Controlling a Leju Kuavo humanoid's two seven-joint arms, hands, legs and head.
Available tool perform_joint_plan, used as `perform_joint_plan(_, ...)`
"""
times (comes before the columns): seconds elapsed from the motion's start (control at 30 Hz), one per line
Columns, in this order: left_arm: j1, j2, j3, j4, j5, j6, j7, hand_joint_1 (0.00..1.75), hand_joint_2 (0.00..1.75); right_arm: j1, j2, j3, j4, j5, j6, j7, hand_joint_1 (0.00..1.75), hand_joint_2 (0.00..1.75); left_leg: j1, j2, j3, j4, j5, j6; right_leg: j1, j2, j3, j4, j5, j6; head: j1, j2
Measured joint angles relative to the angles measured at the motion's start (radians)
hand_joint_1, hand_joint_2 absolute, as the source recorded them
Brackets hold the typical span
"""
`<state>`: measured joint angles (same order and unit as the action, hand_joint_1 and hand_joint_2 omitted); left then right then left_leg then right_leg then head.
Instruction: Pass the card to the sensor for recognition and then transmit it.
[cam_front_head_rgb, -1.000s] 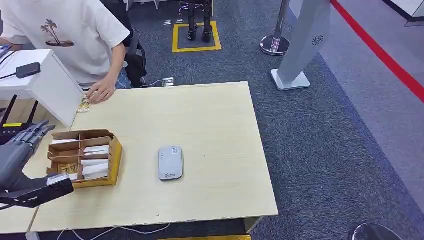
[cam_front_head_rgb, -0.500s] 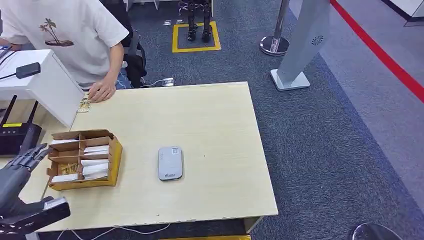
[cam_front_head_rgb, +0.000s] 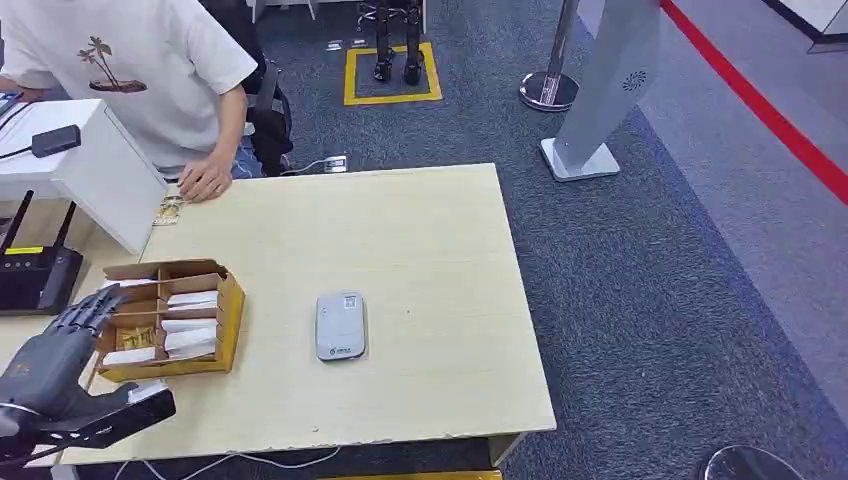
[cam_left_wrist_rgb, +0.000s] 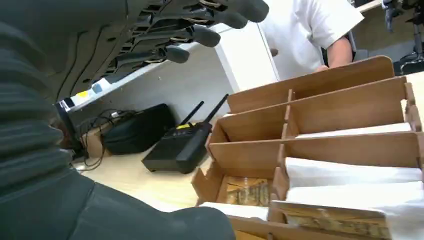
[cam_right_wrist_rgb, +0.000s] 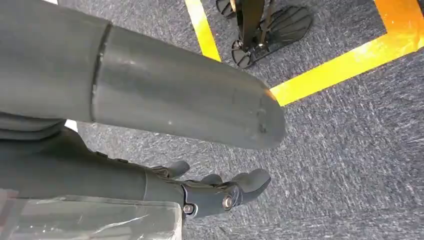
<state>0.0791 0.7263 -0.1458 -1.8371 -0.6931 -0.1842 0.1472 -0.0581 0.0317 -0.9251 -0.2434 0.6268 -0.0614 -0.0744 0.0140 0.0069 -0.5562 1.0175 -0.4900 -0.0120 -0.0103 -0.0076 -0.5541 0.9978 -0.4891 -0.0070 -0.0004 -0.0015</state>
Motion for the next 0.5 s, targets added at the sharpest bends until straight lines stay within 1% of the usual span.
perform_joint_plan(0.37, -0.070, -0.048, -0.069, 0.065, -0.005, -0.004, 0.000, 0.00, 1.75, -0.005, 0.000, 0.000, 0.000, 0.012, 0.000, 0.002, 0.00, 0.00, 0.000, 0.000, 0.000, 0.000, 0.000, 0.000, 0.000, 0.000, 0.000, 0.000, 0.000, 0.000, 0.000, 0.000)
perform_joint_plan(0.5, -0.077, -0.050, -0.081, 0.071, 0.037, -0.019, 0.002, 0.00, 1.75, -0.005, 0.000, -0.001, 0.000, 0.013, 0.000, 0.001, 0.00, 0.00, 0.000, 0.000, 0.000, 0.000, 0.000, 0.000, 0.000, 0.001, 0.000, 0.000, 0.000, 0.000, 0.000, 0.000)
